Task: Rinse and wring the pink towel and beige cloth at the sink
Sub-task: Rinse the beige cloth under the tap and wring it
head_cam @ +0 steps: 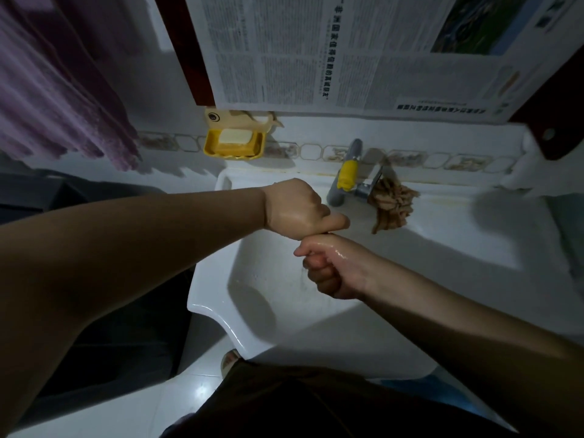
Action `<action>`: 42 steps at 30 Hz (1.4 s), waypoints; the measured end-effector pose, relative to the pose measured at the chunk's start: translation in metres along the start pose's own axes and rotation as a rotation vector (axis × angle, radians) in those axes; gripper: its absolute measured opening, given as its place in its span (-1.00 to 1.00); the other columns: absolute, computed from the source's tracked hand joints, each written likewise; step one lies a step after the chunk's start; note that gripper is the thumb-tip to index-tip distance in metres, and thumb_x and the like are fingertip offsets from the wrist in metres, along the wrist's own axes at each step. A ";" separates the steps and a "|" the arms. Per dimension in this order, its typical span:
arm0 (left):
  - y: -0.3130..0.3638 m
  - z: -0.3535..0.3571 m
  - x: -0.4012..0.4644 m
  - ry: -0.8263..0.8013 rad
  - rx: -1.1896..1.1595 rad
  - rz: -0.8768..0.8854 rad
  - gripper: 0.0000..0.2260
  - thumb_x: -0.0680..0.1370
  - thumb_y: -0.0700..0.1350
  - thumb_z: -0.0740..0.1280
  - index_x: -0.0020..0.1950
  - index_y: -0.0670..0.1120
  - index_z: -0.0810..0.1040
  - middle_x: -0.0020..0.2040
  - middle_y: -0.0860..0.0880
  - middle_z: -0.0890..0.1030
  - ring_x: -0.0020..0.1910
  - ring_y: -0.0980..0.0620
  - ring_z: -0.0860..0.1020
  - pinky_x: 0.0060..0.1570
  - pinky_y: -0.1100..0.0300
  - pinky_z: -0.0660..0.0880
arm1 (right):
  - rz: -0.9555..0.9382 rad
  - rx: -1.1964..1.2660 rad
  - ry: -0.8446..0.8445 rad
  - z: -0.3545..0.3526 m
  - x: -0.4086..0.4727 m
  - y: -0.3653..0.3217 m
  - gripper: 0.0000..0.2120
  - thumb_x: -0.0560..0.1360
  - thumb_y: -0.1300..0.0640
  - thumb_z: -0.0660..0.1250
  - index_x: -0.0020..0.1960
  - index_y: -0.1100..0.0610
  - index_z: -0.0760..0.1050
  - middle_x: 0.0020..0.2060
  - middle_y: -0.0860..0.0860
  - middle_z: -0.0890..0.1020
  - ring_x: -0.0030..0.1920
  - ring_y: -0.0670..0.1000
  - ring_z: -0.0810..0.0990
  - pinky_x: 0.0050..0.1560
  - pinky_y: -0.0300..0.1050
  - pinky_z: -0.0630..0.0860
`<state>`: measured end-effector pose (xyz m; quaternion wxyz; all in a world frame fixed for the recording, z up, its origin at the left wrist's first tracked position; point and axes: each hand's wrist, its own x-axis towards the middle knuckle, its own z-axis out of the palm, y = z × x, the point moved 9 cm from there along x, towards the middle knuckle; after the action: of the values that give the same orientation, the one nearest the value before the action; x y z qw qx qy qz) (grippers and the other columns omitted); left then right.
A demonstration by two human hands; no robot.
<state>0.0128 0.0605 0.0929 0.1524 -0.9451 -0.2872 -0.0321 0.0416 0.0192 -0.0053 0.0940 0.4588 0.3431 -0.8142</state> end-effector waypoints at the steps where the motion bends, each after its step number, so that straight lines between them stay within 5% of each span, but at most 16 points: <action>1: 0.000 0.002 -0.001 0.006 0.024 -0.004 -0.69 0.51 -0.12 0.33 0.15 -0.13 0.26 -0.44 -0.07 0.52 -0.56 -0.10 0.48 -0.57 0.24 0.40 | 0.003 0.000 -0.003 -0.001 0.000 0.001 -0.50 0.50 0.15 0.23 -0.62 0.02 0.29 -0.67 -0.10 0.21 -0.67 -0.13 0.12 -0.71 -0.33 0.06; 4: -0.006 0.025 -0.006 -0.097 0.039 -0.204 -0.80 0.55 -0.06 0.23 0.09 -0.12 0.33 -0.36 -0.07 0.57 -0.46 -0.12 0.54 -0.50 0.23 0.33 | -0.067 -0.134 0.078 -0.019 0.001 -0.009 -0.78 0.48 0.18 0.33 -0.28 0.07 0.34 -0.55 -0.07 0.28 -0.62 -0.15 0.14 -0.68 -0.36 0.05; 6: -0.023 0.054 -0.022 -0.319 -0.117 -0.563 -0.81 0.53 -0.03 0.22 0.07 -0.09 0.45 -0.18 -0.09 0.63 -0.24 -0.18 0.61 -0.35 0.16 0.35 | -0.186 -0.320 0.214 -0.037 0.000 -0.026 -0.86 0.45 0.25 0.36 -0.07 0.17 0.40 -0.42 0.01 0.36 -0.59 -0.13 0.24 -0.63 -0.34 0.15; 9: -0.030 0.083 -0.054 -0.542 -0.517 -1.036 -0.77 0.50 -0.01 0.25 0.01 -0.11 0.57 -0.05 -0.14 0.63 -0.05 -0.15 0.59 -0.24 0.17 0.38 | -0.447 -0.757 0.460 -0.058 -0.013 -0.051 -0.26 0.41 0.18 0.41 0.47 0.07 0.09 -0.02 0.07 0.48 -0.24 0.03 0.58 -0.27 -0.11 0.51; 12: -0.005 0.100 -0.058 -0.603 -1.239 -1.170 -0.87 0.50 -0.12 0.24 -0.24 -0.10 0.48 -0.38 -0.08 0.48 -0.46 -0.01 0.42 -0.49 0.21 0.27 | -0.865 -1.629 0.574 -0.029 -0.030 -0.055 -0.11 0.39 0.23 0.36 0.54 -0.07 -0.07 0.48 0.11 0.16 0.25 0.19 0.47 0.07 0.03 0.52; 15: 0.037 0.093 -0.048 -0.744 -1.923 -1.155 -0.63 0.53 -0.15 0.13 -0.49 0.02 0.31 -0.58 0.09 0.24 -0.64 0.17 0.15 -0.59 0.38 0.07 | -1.256 -1.841 0.646 -0.009 -0.050 -0.065 -0.30 0.36 0.35 0.37 0.46 0.14 0.26 0.42 0.28 0.30 0.21 0.27 0.52 -0.01 0.07 0.59; 19: 0.062 0.074 -0.033 -0.883 -2.193 -0.902 -0.52 0.62 -0.15 0.03 -0.52 0.02 0.35 -0.61 0.13 0.26 -0.67 0.23 0.17 -0.59 0.37 -0.02 | -1.591 -1.940 0.610 0.016 -0.067 -0.080 -0.72 0.44 0.23 0.32 0.14 0.21 0.57 -0.12 0.16 0.64 -0.24 0.09 0.62 -0.52 -0.15 0.45; 22: 0.062 0.092 -0.044 -0.882 -1.994 -1.118 -0.59 0.59 -0.12 0.18 -0.48 0.02 0.41 -0.59 0.11 0.24 -0.64 0.18 0.15 -0.59 0.37 0.02 | -1.341 -2.252 0.657 0.020 -0.046 -0.084 -0.86 0.31 0.20 0.45 -0.15 0.18 0.57 -0.40 0.07 0.56 -0.46 0.07 0.54 -0.57 -0.22 0.16; 25: 0.039 0.109 -0.052 -0.662 -1.523 -1.411 -0.84 0.51 -0.18 0.25 -0.27 -0.04 0.43 -0.45 -0.02 0.37 -0.53 0.05 0.29 -0.55 0.26 0.15 | -0.736 -2.293 0.449 -0.002 -0.005 -0.076 -0.83 0.46 0.17 0.29 -0.01 0.23 0.43 -0.23 0.14 0.60 -0.26 0.16 0.58 -0.50 -0.17 0.13; 27: 0.026 0.110 -0.046 -0.565 -1.125 -1.325 -0.85 0.57 -0.20 0.19 0.02 -0.18 0.54 -0.09 -0.18 0.58 -0.16 -0.11 0.55 -0.27 0.15 0.41 | -0.600 -2.238 0.434 -0.010 0.011 -0.073 -0.84 0.47 0.20 0.25 0.04 0.21 0.46 -0.12 0.14 0.61 -0.14 0.18 0.59 -0.41 -0.13 0.22; 29: 0.021 0.117 -0.049 -0.474 -0.915 -1.354 -0.73 0.59 -0.16 0.15 0.26 -0.20 0.42 0.17 -0.20 0.54 0.13 -0.17 0.52 0.01 0.10 0.42 | -0.526 -2.177 0.432 -0.018 0.024 -0.069 -0.82 0.46 0.24 0.25 0.04 0.19 0.51 -0.08 0.13 0.60 -0.11 0.19 0.58 -0.31 -0.10 0.29; 32: 0.012 0.121 -0.055 -0.456 -0.678 -1.357 -0.68 0.52 -0.14 0.18 0.27 -0.14 0.27 0.01 -0.16 0.58 -0.03 -0.18 0.57 -0.22 0.05 0.41 | -0.427 -1.967 0.437 -0.038 0.040 -0.063 -0.77 0.44 0.25 0.22 0.09 0.21 0.45 -0.33 0.06 0.48 -0.35 0.10 0.44 -0.41 -0.12 0.25; 34: 0.006 0.119 -0.050 -0.468 -0.485 -1.214 -0.67 0.50 -0.15 0.19 0.25 -0.13 0.25 -0.09 -0.13 0.58 -0.14 -0.18 0.56 -0.32 0.07 0.33 | -0.418 -1.776 0.442 -0.048 0.048 -0.059 -0.91 0.43 0.25 0.18 -0.09 0.25 0.38 -0.44 0.03 0.38 -0.44 0.04 0.35 -0.45 -0.12 0.25; 36: 0.002 0.114 -0.043 -0.463 -0.343 -1.061 -0.65 0.50 -0.16 0.20 0.26 -0.13 0.24 -0.17 -0.11 0.57 -0.23 -0.18 0.53 -0.36 0.09 0.28 | -0.386 -1.571 0.444 -0.056 0.055 -0.050 -0.84 0.43 0.22 0.20 -0.30 0.14 0.27 -0.48 0.03 0.40 -0.46 0.03 0.36 -0.47 -0.13 0.25; 42: 0.003 0.097 -0.030 -0.421 -0.180 -0.747 -0.64 0.55 -0.07 0.21 0.31 -0.11 0.25 -0.40 -0.05 0.44 -0.43 -0.11 0.35 -0.47 0.16 0.14 | -0.385 -1.090 0.436 -0.062 0.061 -0.036 -0.81 0.33 0.22 0.37 -0.35 0.06 0.38 -0.43 0.00 0.47 -0.39 -0.02 0.46 -0.44 -0.20 0.25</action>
<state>-0.0134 0.0715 -0.0046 -0.0146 -0.7718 -0.6302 0.0832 0.0329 0.0961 -0.0588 0.0939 0.4306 0.7977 -0.4115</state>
